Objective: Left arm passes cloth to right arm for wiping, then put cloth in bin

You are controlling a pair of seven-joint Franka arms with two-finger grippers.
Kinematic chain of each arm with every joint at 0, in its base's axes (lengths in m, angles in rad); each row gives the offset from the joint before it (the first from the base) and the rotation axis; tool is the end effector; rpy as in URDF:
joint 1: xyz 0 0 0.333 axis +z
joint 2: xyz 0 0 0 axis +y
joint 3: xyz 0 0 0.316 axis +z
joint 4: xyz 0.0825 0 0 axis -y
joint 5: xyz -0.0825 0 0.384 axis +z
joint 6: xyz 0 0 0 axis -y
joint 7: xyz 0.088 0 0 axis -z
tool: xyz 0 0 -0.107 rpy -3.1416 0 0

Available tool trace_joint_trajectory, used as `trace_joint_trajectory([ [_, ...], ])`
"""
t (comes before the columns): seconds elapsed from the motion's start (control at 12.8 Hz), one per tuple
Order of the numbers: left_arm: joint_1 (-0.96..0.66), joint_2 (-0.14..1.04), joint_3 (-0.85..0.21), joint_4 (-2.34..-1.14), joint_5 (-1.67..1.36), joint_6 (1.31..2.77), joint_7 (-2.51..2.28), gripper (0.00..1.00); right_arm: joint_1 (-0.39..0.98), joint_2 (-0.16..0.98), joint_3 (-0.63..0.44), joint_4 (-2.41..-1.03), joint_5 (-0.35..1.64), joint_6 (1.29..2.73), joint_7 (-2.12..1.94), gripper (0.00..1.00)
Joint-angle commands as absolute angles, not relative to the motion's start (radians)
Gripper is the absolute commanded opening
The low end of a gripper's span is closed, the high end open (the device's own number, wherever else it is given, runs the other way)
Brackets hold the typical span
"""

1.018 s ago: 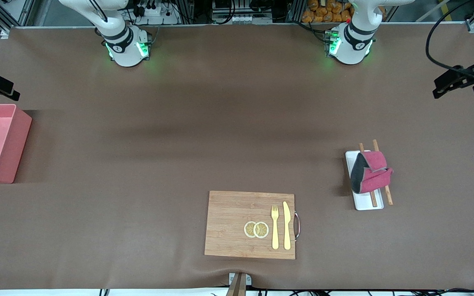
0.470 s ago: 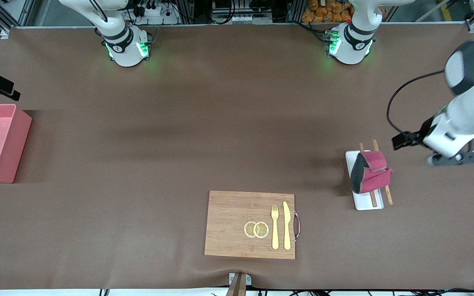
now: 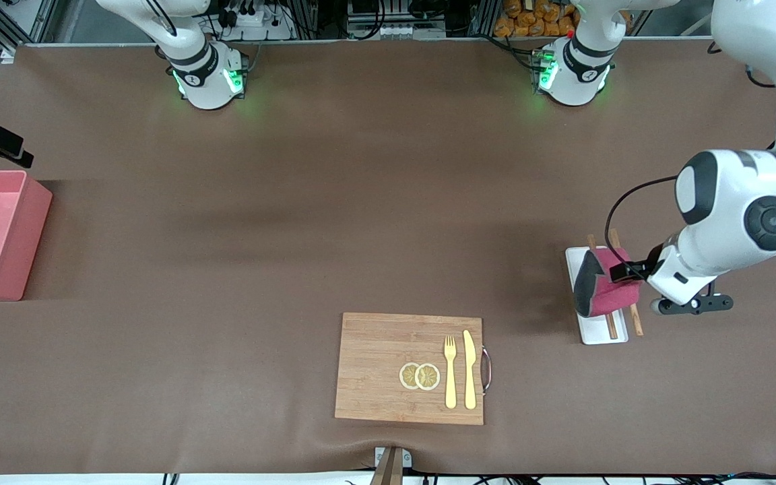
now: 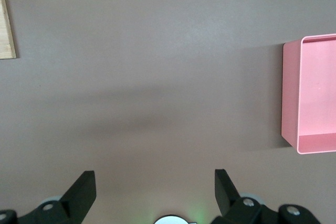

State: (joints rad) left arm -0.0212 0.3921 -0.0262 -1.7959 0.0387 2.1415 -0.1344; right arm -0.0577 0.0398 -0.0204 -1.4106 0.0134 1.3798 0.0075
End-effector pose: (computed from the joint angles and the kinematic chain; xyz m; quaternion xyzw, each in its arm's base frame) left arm 0.6403 -0.0275 0.3276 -0.9991 -0.0335 0.0220 0.0131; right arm 0.5450 -0.0407 0.6606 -0.9985 0.0417 0.0350 0.0075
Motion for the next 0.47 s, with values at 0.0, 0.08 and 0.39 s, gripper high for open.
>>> trace_joint_trajectory([
  [0.0,-0.011,0.432,-0.023,-1.782,0.044,2.174,-0.13,0.87,-0.016,0.095,-0.015,-1.411,0.02,1.46,0.014,1.0],
  [0.08,-0.012,0.434,-0.023,-1.786,0.044,2.175,-0.13,0.8,0.009,0.133,-0.017,-1.411,0.02,1.492,0.012,1.0],
  [0.39,-0.017,0.431,-0.023,-1.79,0.046,2.163,-0.132,0.45,0.052,0.208,-0.015,-1.411,0.021,1.539,0.012,1.0],
])
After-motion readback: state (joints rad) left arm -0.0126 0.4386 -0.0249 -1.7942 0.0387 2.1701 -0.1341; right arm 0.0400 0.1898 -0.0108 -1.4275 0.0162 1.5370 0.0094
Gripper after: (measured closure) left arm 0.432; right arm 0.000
